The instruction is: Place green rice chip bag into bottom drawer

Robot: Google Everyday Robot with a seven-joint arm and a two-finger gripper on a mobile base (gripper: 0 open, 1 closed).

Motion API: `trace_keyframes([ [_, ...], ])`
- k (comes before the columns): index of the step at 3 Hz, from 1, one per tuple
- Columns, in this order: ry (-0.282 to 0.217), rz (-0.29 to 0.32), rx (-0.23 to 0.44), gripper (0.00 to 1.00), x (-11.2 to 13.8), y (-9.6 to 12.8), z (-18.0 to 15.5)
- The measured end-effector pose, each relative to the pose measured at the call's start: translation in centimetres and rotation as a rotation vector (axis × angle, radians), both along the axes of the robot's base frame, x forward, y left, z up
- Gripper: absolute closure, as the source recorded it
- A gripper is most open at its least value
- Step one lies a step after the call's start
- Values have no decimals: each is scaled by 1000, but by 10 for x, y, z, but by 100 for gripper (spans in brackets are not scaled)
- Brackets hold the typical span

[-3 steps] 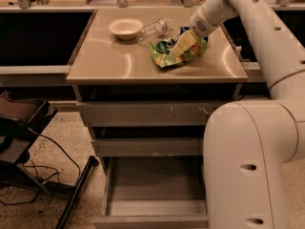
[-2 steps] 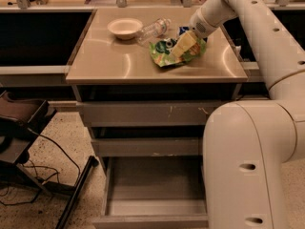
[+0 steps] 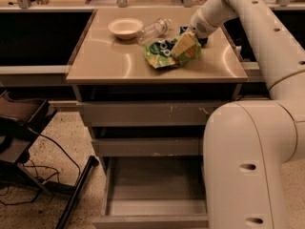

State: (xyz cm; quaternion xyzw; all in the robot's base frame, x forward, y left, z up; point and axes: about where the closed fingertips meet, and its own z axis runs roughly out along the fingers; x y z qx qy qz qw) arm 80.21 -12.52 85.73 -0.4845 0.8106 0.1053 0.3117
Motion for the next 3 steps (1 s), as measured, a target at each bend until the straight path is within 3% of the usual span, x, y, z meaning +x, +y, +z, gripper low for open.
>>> trace_keyframes([
  [2,2,1,0,89,0,1,-1],
  [3,12,38,17,100,-16,9,-2],
])
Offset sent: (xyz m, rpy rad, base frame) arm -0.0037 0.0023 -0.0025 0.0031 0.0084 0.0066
